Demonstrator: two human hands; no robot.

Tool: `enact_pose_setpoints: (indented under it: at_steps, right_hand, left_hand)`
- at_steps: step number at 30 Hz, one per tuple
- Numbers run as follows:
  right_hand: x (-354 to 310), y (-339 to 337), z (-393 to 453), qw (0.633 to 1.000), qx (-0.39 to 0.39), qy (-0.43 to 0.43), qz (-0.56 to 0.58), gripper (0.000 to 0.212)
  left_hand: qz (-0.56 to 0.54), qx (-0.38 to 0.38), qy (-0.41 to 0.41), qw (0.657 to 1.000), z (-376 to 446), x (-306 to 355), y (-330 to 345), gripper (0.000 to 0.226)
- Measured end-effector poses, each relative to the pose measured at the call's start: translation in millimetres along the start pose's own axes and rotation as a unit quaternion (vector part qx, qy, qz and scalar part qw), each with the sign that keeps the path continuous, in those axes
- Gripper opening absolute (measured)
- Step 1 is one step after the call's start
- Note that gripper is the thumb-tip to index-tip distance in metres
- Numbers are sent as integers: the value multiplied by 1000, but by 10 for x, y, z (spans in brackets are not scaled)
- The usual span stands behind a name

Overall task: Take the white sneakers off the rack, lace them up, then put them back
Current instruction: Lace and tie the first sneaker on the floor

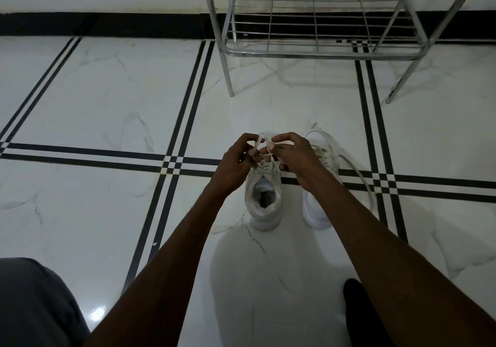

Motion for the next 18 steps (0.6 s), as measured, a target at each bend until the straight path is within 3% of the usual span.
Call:
enact_pose_setpoints:
  at_steps: [6,11,14,18]
  right_hand:
    - [-33,-1,30,998,4,-40,-46,18]
    - [-82,165,-54,987,-90,-105,-86,25]
    - [-77,119,-35,994,-40,-94,-49,32]
    - [27,94,-7,998,-6,-24,55,18]
  left_hand:
    - [22,11,-7,1000,32,1,-24,20]
    - [48,34,-25,998,26,-48,-37,52]
    - [56,27,-14,998,-4,-17,0,64]
    - [-1,31,-32,999,-11,-101,15,65]
Point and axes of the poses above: each hand's wrist, its own z-axis towards the middle knuckle, its own y-axis out of the palm, x = y × z, the point moved 9 cm from there along z, towards the middle knuckle, and after that the axes turned 3 degrees about y, right-handed, at the moved point
